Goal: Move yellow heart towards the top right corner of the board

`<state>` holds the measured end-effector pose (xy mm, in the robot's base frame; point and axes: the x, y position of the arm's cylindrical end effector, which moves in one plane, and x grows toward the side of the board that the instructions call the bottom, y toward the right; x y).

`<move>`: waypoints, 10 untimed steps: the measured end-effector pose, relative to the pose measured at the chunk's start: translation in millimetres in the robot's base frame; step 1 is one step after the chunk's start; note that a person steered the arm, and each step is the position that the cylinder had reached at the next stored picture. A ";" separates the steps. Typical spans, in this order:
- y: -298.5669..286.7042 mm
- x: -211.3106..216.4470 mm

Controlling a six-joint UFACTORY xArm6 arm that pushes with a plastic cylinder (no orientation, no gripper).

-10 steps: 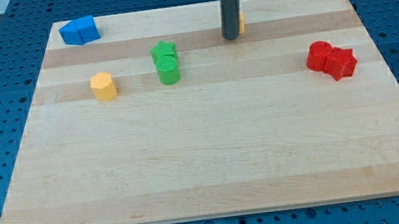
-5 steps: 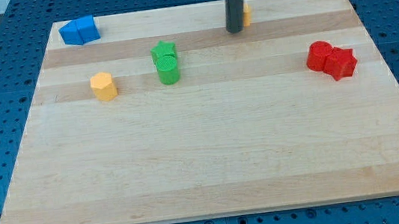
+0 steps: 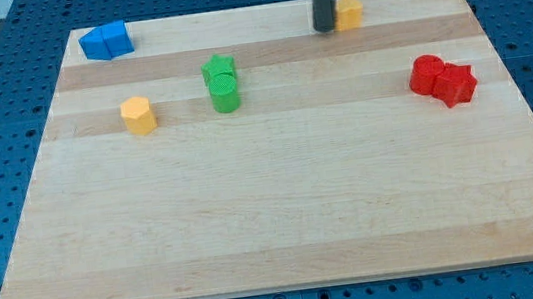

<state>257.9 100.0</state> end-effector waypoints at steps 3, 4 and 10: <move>70.8 0.0; 70.0 0.0; 41.8 -10.4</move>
<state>247.5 141.8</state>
